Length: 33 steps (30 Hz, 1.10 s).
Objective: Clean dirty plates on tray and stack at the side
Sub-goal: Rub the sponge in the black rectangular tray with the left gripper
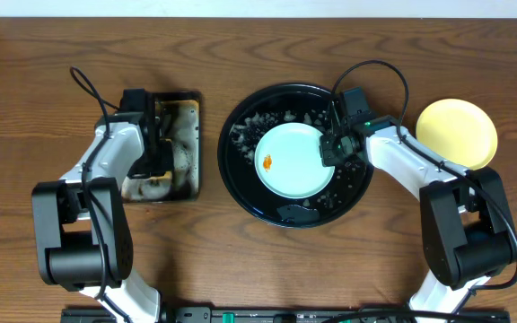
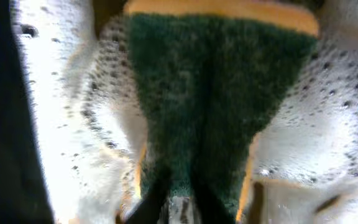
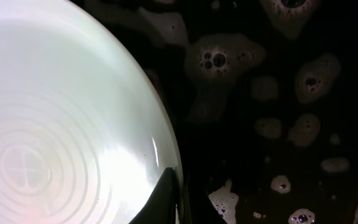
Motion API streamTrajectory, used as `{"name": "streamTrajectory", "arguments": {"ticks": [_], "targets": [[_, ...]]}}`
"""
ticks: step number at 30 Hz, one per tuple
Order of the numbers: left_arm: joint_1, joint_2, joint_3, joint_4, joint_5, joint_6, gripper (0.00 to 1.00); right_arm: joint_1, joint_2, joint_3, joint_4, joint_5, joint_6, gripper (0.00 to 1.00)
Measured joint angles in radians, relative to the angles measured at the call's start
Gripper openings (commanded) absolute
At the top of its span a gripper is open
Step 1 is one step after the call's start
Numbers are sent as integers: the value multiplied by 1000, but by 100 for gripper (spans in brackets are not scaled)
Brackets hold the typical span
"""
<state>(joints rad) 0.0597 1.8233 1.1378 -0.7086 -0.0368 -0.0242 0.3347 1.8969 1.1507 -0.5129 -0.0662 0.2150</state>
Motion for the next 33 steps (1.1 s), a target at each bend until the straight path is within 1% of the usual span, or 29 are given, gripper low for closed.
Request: {"name": "streamTrajectory", "arguments": {"ticks": [3, 8, 9, 13, 19, 21, 24, 25, 26, 33], "targets": [[0, -27, 21, -1, 5, -3, 26, 0, 0, 0, 0, 0, 0, 1], [0, -109, 42, 39, 4, -2, 25, 0, 0, 0, 0, 0, 0, 1], [0, -113, 43, 54, 4, -1, 23, 0, 0, 0, 0, 0, 0, 1], [0, -97, 43, 98, 4, -1, 19, 0, 0, 0, 0, 0, 0, 1], [0, -8, 43, 139, 4, 5, 19, 0, 0, 0, 0, 0, 0, 1], [0, 29, 43, 142, 4, 6, 22, 0, 0, 0, 0, 0, 0, 1], [0, 61, 47, 142, 4, 7, 23, 0, 0, 0, 0, 0, 0, 1], [0, 66, 51, 139, 3, 8, 28, 0, 0, 0, 0, 0, 0, 1], [0, 73, 56, 135, 3, 10, 30, 0, 0, 0, 0, 0, 0, 1], [2, 90, 65, 128, -3, 19, 29, 0, 0, 0, 0, 0, 0, 1]]}}
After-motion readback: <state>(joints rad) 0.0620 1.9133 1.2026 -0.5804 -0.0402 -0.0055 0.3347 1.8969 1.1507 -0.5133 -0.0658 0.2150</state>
